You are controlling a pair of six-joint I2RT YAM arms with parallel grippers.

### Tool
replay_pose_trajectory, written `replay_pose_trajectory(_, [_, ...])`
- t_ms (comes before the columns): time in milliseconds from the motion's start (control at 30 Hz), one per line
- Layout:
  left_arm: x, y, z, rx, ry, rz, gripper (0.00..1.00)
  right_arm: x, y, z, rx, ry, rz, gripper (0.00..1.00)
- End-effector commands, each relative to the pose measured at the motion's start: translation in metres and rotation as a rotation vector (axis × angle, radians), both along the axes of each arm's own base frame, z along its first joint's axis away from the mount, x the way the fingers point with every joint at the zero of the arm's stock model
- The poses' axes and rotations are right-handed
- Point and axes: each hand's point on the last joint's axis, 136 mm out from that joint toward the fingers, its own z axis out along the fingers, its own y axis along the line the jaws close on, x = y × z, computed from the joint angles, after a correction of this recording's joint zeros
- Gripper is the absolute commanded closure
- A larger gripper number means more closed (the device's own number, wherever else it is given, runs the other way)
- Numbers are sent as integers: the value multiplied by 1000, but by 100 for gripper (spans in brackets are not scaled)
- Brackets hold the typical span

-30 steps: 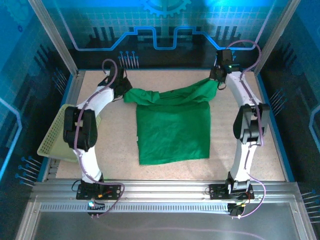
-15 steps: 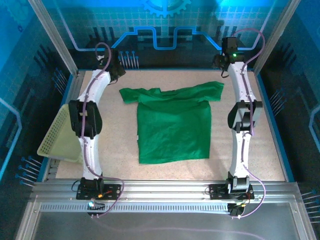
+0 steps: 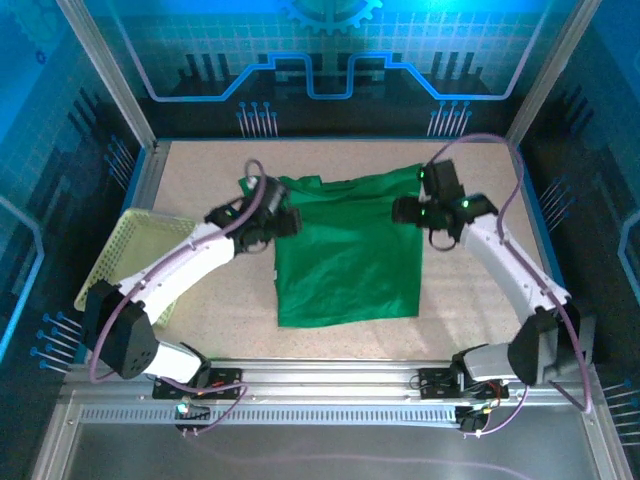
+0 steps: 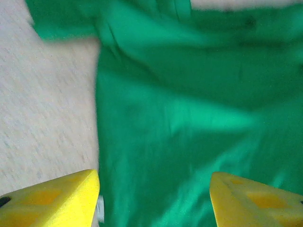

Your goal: Fold the inside-out t-shirt

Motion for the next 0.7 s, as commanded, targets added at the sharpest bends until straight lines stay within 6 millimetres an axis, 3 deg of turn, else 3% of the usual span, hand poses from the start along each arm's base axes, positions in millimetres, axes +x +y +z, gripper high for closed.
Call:
replay_pose_trajectory(0, [-46,-13,-24,99,31,-141,34,-41,3,-39,30,96,-21,27])
replay_pose_trajectory(133, [-102,-37,-53,143,68,-292,31,-90,4,-75,44,182,-18,27])
replay_pose_trajectory(267, [-133,-58,-80,167,107,-387,28,-115,1,-109,53,255,-48,27])
replay_pose_trajectory(433, [-153,-92,-102,251,122,-532,19,-123,-4,-131,57,292,-101,27])
replay_pose_trajectory(533, [-160,-117,-109,302,120,-619,17,-122,-14,-133,23,285,-148,27])
replay_pose_trajectory(667, [-160,-137,-124,350,141,-669,17,-120,-28,-127,16,269,-196,27])
